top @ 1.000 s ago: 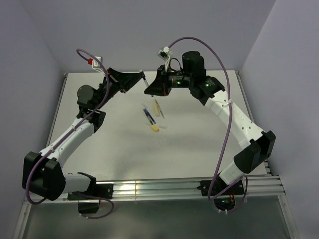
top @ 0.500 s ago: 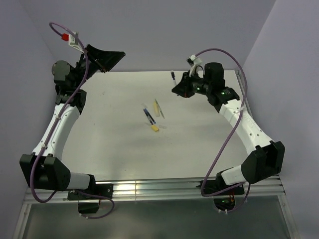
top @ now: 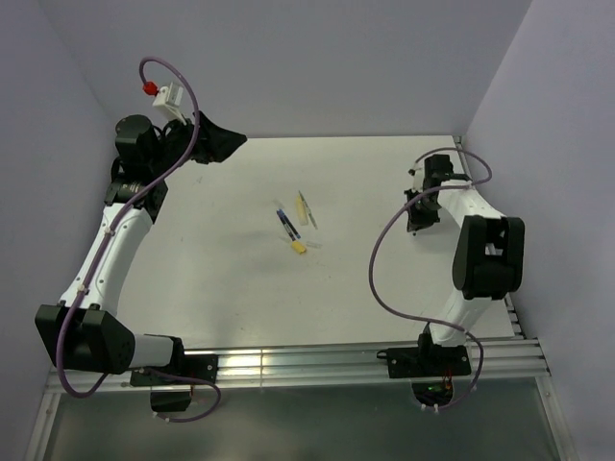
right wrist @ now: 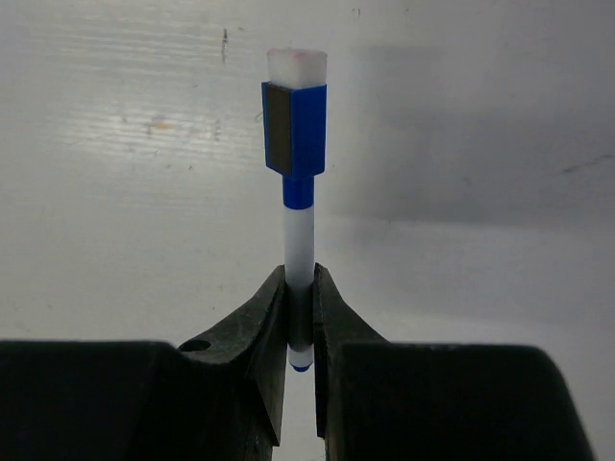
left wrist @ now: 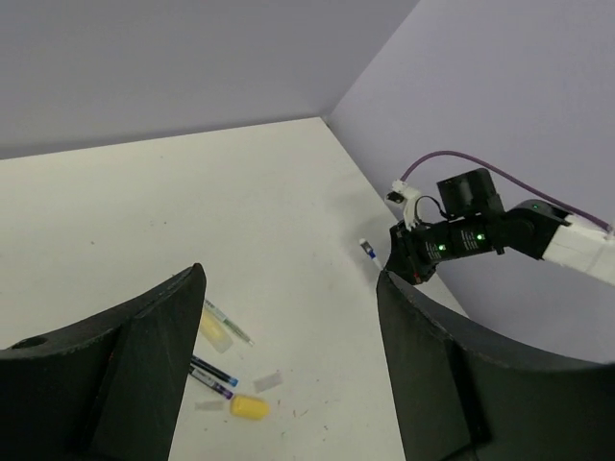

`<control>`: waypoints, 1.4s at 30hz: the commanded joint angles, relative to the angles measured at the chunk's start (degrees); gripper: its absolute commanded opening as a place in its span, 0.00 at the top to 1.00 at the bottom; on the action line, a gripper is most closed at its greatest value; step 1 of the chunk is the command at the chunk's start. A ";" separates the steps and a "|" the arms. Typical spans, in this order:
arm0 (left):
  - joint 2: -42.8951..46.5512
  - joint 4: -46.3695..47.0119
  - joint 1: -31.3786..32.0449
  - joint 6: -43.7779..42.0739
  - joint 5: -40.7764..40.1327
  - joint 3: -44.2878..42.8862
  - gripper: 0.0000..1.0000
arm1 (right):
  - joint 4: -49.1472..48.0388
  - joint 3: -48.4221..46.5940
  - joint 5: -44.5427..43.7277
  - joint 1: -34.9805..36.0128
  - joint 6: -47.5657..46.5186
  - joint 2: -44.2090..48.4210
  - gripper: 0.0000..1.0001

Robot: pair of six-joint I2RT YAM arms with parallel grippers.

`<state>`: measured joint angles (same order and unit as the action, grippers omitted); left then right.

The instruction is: Insert the pens into the pen caps

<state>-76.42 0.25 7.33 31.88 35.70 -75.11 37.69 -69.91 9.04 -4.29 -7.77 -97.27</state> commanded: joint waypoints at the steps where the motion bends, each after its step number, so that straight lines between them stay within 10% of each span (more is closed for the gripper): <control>1: 1.37 -1.31 0.05 -3.58 -0.64 0.05 0.23 | 0.81 -0.75 -1.39 0.78 3.19 -4.57 0.96; 12: 0.84 1.42 0.05 -1.64 0.86 4.45 0.23 | 0.10 -6.99 -4.73 2.18 5.31 -14.17 0.87; 31: -1.18 -7.71 0.14 -8.05 -6.33 2.43 0.17 | 6.34 -13.93 -7.27 2.71 5.31 -11.29 0.34; 42: -7.15 -10.97 5.32 -9.73 -16.63 2.43 0.16 | 6.52 -28.87 -2.62 10.59 -0.14 -3.53 0.34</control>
<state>-82.46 -10.72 12.16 22.24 21.65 -70.46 44.38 -94.39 5.15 0.16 -5.45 -103.61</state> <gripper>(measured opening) 0.841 0.666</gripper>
